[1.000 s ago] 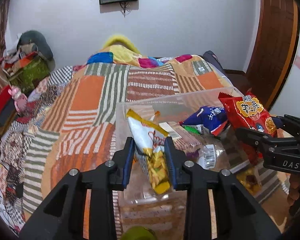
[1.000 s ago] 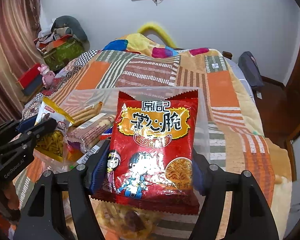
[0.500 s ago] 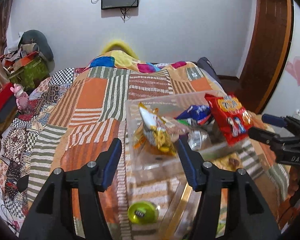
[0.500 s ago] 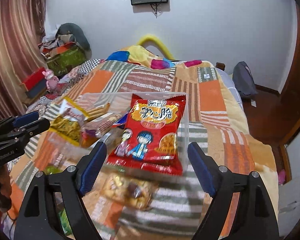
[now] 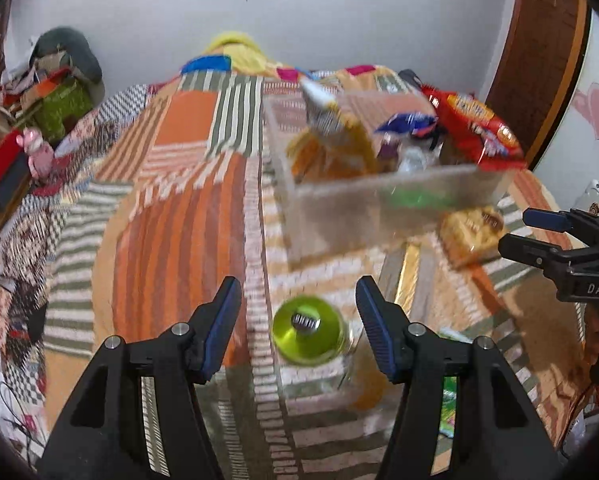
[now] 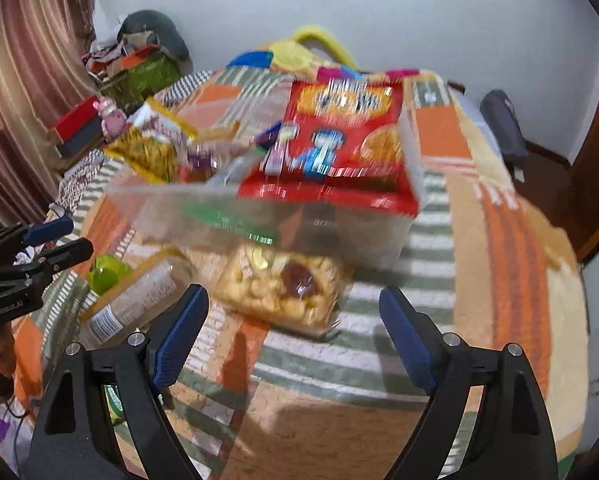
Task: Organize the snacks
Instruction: 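Grasp green apple jar with left tool while right grasps clear puff pack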
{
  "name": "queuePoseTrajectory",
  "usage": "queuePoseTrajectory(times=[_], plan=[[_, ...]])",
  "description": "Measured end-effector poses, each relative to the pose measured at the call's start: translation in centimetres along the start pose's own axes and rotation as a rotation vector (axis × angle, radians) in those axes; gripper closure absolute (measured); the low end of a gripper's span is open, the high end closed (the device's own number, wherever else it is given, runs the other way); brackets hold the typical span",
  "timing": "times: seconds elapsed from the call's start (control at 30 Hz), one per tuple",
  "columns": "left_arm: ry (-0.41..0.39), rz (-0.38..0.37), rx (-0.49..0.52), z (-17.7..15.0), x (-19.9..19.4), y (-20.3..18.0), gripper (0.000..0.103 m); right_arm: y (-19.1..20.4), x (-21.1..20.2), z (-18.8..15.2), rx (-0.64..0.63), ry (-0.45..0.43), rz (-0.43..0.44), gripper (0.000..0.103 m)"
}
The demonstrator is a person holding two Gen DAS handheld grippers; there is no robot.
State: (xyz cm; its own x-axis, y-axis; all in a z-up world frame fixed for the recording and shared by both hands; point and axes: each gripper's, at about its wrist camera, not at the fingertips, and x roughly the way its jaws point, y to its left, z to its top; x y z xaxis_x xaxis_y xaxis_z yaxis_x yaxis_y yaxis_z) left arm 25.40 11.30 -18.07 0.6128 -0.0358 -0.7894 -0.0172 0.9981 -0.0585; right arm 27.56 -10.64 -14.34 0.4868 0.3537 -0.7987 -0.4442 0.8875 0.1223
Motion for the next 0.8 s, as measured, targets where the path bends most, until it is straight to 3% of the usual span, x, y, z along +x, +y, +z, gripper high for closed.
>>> queuePoseTrajectory(times=[0.27, 0.43, 0.53, 0.67, 0.8], plan=[[0.058, -0.023, -0.004, -2.2, 2.4, 0.5, 0.044, 1.2, 2.5, 0.5, 0.004, 0.052, -0.015, 0.017], [0.062, -0.052, -0.022, -2.6, 3.5, 0.7, 0.056, 1.3, 3.7, -0.2, 0.025, 0.077, -0.026, 0.014], [0.045, -0.047, -0.018, -2.6, 3.6, 0.5, 0.056, 1.8, 3.6, -0.4, 0.001, 0.059, -0.046, 0.014], [0.038, -0.047, -0.027, -2.7, 3.4, 0.5, 0.057, 1.6, 3.2, -0.5, -0.004, 0.051, -0.037, 0.023], [0.032, -0.049, -0.032, -2.7, 2.6, 0.6, 0.057, 1.0, 2.7, -0.6, -0.001, 0.041, -0.015, 0.026]])
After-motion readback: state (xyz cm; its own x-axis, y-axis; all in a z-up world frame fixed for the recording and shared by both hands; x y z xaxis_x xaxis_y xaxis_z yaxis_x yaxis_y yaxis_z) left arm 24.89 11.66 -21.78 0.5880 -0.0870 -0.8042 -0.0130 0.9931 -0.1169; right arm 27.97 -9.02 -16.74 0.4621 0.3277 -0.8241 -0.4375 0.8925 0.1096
